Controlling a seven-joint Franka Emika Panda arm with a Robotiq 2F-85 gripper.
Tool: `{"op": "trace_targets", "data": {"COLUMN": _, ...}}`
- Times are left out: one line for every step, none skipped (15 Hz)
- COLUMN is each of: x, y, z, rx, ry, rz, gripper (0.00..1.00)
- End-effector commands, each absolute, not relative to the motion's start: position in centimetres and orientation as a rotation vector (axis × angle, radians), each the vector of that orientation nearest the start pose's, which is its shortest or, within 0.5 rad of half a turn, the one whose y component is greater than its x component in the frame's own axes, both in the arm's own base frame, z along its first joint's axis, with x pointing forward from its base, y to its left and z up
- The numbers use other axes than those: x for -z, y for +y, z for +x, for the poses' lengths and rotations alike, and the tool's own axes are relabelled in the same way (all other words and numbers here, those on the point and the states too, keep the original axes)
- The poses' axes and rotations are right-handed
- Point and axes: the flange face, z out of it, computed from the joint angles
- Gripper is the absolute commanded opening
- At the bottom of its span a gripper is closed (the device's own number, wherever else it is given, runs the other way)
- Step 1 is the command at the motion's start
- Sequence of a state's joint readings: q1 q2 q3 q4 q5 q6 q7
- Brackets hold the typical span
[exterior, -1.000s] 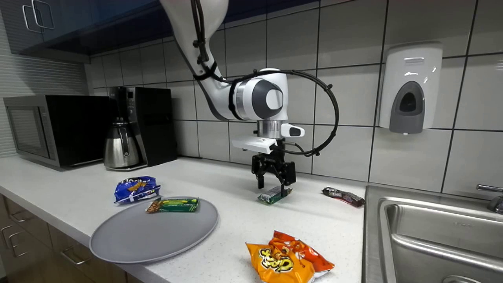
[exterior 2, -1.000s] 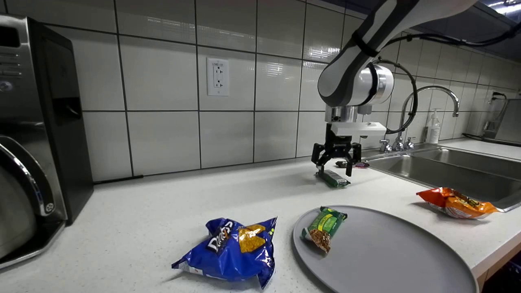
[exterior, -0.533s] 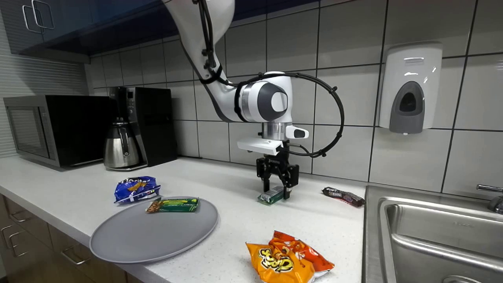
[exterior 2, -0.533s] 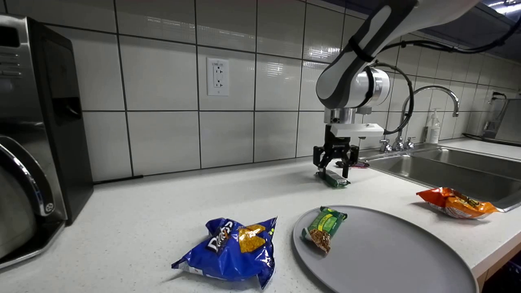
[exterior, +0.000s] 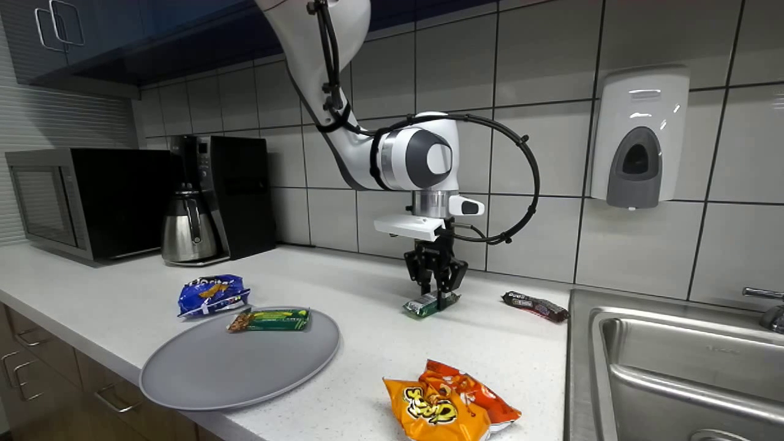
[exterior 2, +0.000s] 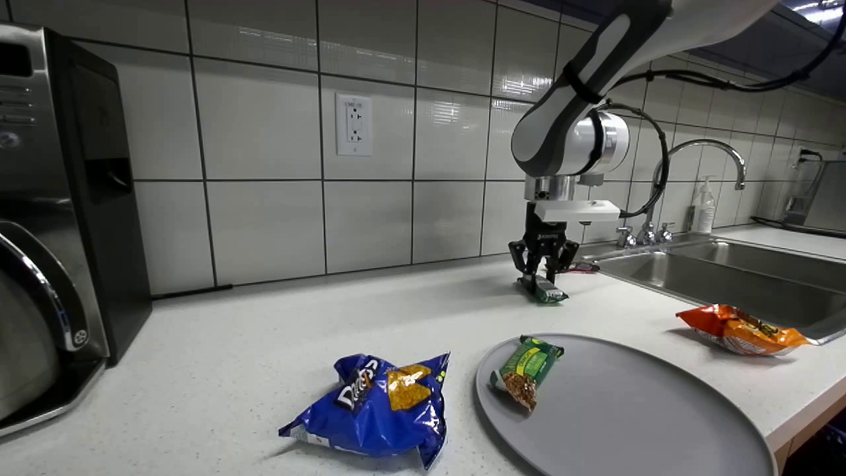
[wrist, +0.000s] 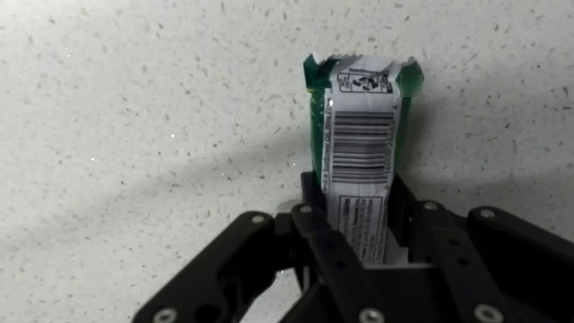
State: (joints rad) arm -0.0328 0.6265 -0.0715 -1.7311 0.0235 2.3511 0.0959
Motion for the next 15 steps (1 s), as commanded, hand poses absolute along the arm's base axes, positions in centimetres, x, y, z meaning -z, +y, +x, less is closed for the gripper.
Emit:
{"op": "trace_targets", "data": {"x": -23.3, "y": -6.4, "z": 67.3, "rx": -0.017, "ry": 0.306, "rz": -3.133, "gripper": 0.14}}
{"op": "trace_targets", "data": {"x": -23.4, "y": -6.3, "z": 67.3, "rx": -0.009, "ry": 0.31, "rz": -3.133, "gripper": 0.14}}
{"op": "trace_targets", "data": {"x": -23.7, "y": -6.1, "z": 67.3, "rx": -0.005, "ry": 0.315, "rz": -3.13, "gripper": 0.14}}
{"op": "trace_targets", "data": {"x": -23.9, "y": -6.0, "z": 67.2, "rx": -0.005, "ry": 0.329, "rz": -3.127, "gripper": 0.14}}
{"op": "trace_targets", "data": {"x": -24.1, "y": -5.8, "z": 67.1, "rx": -0.003, "ry": 0.343, "rz": -3.125, "gripper": 0.14}}
{"op": "trace_targets", "data": {"x": -24.3, "y": -5.6, "z": 66.9, "rx": -0.001, "ry": 0.358, "rz": -3.123, "gripper": 0.14}}
{"op": "trace_targets", "data": {"x": -24.4, "y": -5.4, "z": 66.7, "rx": -0.002, "ry": 0.373, "rz": -3.122, "gripper": 0.14}}
{"op": "trace_targets", "data": {"x": -24.7, "y": -5.3, "z": 66.5, "rx": -0.003, "ry": 0.396, "rz": -3.12, "gripper": 0.14}}
{"op": "trace_targets", "data": {"x": -25.0, "y": -5.1, "z": 66.2, "rx": -0.003, "ry": 0.418, "rz": -3.116, "gripper": 0.14}}
{"op": "trace_targets", "data": {"x": -25.3, "y": -4.9, "z": 65.9, "rx": -0.001, "ry": 0.445, "rz": -3.112, "gripper": 0.14}}
{"op": "trace_targets", "data": {"x": -25.6, "y": -4.6, "z": 65.6, "rx": 0.001, "ry": 0.473, "rz": -3.11, "gripper": 0.14}}
{"op": "trace_targets", "data": {"x": -25.8, "y": -4.4, "z": 65.1, "rx": 0.004, "ry": 0.501, "rz": -3.106, "gripper": 0.14}}
{"op": "trace_targets", "data": {"x": -26.2, "y": -4.1, "z": 64.6, "rx": 0.004, "ry": 0.526, "rz": -3.1, "gripper": 0.14}}
{"op": "trace_targets", "data": {"x": -26.4, "y": -3.8, "z": 64.1, "rx": 0.001, "ry": 0.545, "rz": -3.095, "gripper": 0.14}}
{"op": "trace_targets", "data": {"x": -26.7, "y": -3.4, "z": 63.4, "rx": -0.002, "ry": 0.568, "rz": -3.091, "gripper": 0.14}}
